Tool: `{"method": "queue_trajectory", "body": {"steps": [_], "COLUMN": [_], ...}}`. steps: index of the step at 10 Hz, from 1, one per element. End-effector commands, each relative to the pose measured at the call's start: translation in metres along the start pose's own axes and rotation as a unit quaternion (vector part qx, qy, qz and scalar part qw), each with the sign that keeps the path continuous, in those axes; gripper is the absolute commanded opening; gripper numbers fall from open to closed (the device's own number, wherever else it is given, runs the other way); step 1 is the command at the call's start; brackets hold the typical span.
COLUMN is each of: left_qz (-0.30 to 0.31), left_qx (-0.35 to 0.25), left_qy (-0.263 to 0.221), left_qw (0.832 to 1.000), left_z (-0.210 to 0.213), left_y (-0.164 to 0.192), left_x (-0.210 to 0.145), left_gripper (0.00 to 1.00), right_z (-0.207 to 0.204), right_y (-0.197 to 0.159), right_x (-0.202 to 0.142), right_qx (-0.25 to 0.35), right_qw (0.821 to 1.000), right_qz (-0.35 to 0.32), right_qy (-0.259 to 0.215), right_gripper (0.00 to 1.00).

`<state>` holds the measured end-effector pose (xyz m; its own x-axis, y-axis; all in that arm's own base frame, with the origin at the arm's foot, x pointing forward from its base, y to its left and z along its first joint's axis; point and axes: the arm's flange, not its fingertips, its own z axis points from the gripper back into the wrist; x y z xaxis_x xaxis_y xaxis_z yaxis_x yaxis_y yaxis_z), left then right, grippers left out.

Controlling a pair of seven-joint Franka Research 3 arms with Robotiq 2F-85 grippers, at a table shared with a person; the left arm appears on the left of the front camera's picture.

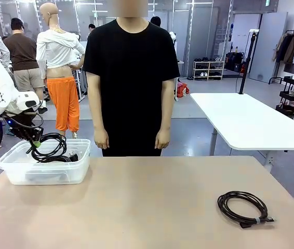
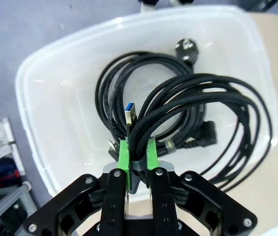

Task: Organize and store the cables.
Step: Place the USB Extension Cable into the Organizing box.

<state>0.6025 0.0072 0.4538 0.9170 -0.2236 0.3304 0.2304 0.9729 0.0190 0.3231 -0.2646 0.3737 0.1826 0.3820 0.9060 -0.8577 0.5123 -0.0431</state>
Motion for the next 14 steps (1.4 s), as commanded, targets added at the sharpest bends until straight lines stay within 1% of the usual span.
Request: {"method": "queue_trajectory", "body": {"steps": [1, 2, 3, 4, 9, 10, 11, 12, 13, 14], "left_qz": [0.034, 0.045, 0.051, 0.05, 0.057, 0.056, 0.061, 0.062, 0.049, 0.051], "left_qx": [0.019, 0.036, 0.036, 0.043, 0.031, 0.028, 0.027, 0.036, 0.068, 0.031], "left_qy": [0.029, 0.029, 0.035, 0.038, 0.028, 0.025, 0.021, 0.016, 0.005, 0.026], "left_qw": [0.999, 0.998, 0.997, 0.997, 0.997, 0.998, 0.998, 0.997, 0.996, 0.998], "left_z": [-0.024, -0.041, -0.052, -0.054, -0.044, -0.042, -0.039, -0.038, -0.037, -0.041], "left_y": [0.003, 0.006, 0.007, 0.008, 0.004, 0.004, 0.003, 0.004, 0.006, 0.005], "left_x": [0.016, 0.018, 0.019, 0.018, 0.011, 0.009, 0.006, 0.005, 0.005, 0.014], "left_gripper": [0.15, 0.15, 0.15, 0.29, 0.98, 1.0, 1.0, 1.0, 1.0, 1.0], "right_z": [-0.001, -0.001, -0.001, -0.001, -0.001, -0.001, -0.001, -0.001, -0.001, -0.001], "right_y": [0.0, 0.0, 0.0, 0.0, 0.0, 0.0, 0.0, 0.0, 0.0, 0.0], "right_x": [0.005, 0.005, 0.005, 0.005, 0.005, 0.005, 0.005, 0.005, 0.005, 0.005], "right_qx": [-0.008, -0.008, -0.008, -0.008, -0.008, -0.008, -0.008, -0.008, -0.008, -0.008], "right_qw": [1.0, 1.0, 1.0, 1.0, 1.0, 1.0, 1.0, 1.0, 1.0, 1.0], "right_qz": [-0.012, -0.012, -0.012, -0.012, -0.012, -0.012, -0.012, -0.012, -0.012, -0.012], "right_qy": [0.001, 0.001, 0.001, 0.001, 0.001, 0.001, 0.001, 0.001, 0.001, 0.001], "right_gripper": [1.0, 1.0, 1.0, 1.0, 1.0, 1.0, 1.0, 1.0, 1.0, 1.0]}}
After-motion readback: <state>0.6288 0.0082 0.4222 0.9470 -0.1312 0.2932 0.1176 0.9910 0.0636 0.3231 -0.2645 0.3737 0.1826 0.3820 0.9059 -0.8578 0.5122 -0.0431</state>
